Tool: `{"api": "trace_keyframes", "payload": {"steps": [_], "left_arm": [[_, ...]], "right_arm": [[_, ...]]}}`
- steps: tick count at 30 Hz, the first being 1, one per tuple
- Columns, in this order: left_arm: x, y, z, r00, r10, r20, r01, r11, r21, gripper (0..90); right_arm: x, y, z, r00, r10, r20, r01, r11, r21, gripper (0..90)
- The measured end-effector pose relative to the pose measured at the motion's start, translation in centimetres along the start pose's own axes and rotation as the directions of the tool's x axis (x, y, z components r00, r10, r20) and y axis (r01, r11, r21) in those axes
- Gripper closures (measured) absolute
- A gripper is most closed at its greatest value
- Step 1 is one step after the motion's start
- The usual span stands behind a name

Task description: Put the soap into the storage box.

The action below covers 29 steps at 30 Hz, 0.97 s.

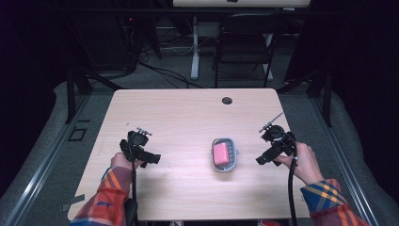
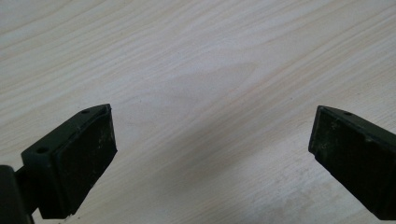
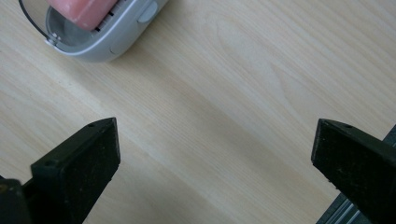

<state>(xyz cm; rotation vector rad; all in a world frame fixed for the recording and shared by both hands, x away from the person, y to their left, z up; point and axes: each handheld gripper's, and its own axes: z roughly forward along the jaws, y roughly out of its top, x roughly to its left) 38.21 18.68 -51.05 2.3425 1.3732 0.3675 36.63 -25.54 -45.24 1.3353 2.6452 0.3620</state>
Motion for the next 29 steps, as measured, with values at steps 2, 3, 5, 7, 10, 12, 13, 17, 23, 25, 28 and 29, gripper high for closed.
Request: {"api": "trace_keyframes", "payload": {"steps": [2, 3, 5, 7, 10, 12, 13, 17, 23, 25, 28, 29], "left_arm": [[0.0, 0.0, 0.0, 1.0, 0.0, 0.001, 0.0, 1.0, 0.0, 0.7], [0.0, 0.0, 0.0, 1.0, 0.0, 0.001, 0.0, 1.0, 0.0, 0.7], [0.0, 0.0, 0.0, 1.0, 0.0, 0.001, 0.0, 1.0, 0.0, 0.7], [0.0, 0.0, 0.0, 1.0, 0.0, 0.001, 0.0, 1.0, 0.0, 0.7], [0.0, 0.0, 0.0, 1.0, 0.002, 0.0, -0.002, 1.0, 0.002, 0.7], [0.1, 0.0, 0.0, 1.0, -0.001, -0.002, 0.001, 1.0, 0.002, 0.7], [0.1, 0.0, 0.0, 1.0, -0.001, -0.002, 0.001, 1.0, 0.002, 0.7], [0.1, -0.1, 0.0, 1.0, -0.002, -0.001, 0.002, 1.0, 0.004, 0.7], [0.2, -0.1, 0.1, 1.0, -0.005, -0.003, 0.005, 0.9999, 0.016, 0.7], [0.1, 0.0, 0.1, 1.0, -0.001, -0.002, 0.001, 0.9999, 0.015, 0.6], [0.2, -0.1, 0.1, 1.0, -0.005, -0.001, 0.005, 0.9999, 0.015, 0.6], [0.3, -0.1, 0.2, 1.0, -0.008, -0.001, 0.008, 0.9998, 0.017, 0.6]], "right_arm": [[0.0, -0.6, 0.2, 0.9999, 0.007, 0.008, -0.007, 1.0, -0.011, 0.1], [0.0, -0.6, 0.2, 0.9999, 0.007, 0.008, -0.007, 1.0, -0.011, 0.1], [-0.3, -1.1, 0.3, 0.9998, -0.009, 0.02, 0.009, 1.0, 0.001, 0.0], [-0.6, -1.6, 0.5, 0.9992, -0.004, 0.039, 0.003, 1.0, 0.018, 0.0], [-1.1, -2.7, 1.1, 0.9987, 0.015, 0.048, -0.015, 1.0, 0.008, 0.0], [-1.3, -3.9, 2.0, 0.9991, 0.017, 0.04, -0.017, 1.0, 0.01, 0.0], [-1.3, -3.9, 2.0, 0.9991, 0.017, 0.04, -0.017, 1.0, 0.01, 0.0], [-1.4, -5.6, 3.4, 0.9986, -0.013, 0.051, 0.013, 1.0, 0.018, 0.0], [-1.1, -7.7, 4.9, 0.995, -0.076, 0.065, 0.074, 0.997, 0.033, 5.8], [-1.0, -7.9, 5.3, 0.9965, -0.065, 0.053, 0.063, 0.998, 0.021, 4.7], [-1.0, -7.9, 5.0, 0.9946, -0.089, 0.054, 0.087, 0.996, 0.031, 4.0], [-1.0, -7.9, 5.0, 0.9946, -0.089, 0.054, 0.087, 0.996, 0.031, 4.0]]}}
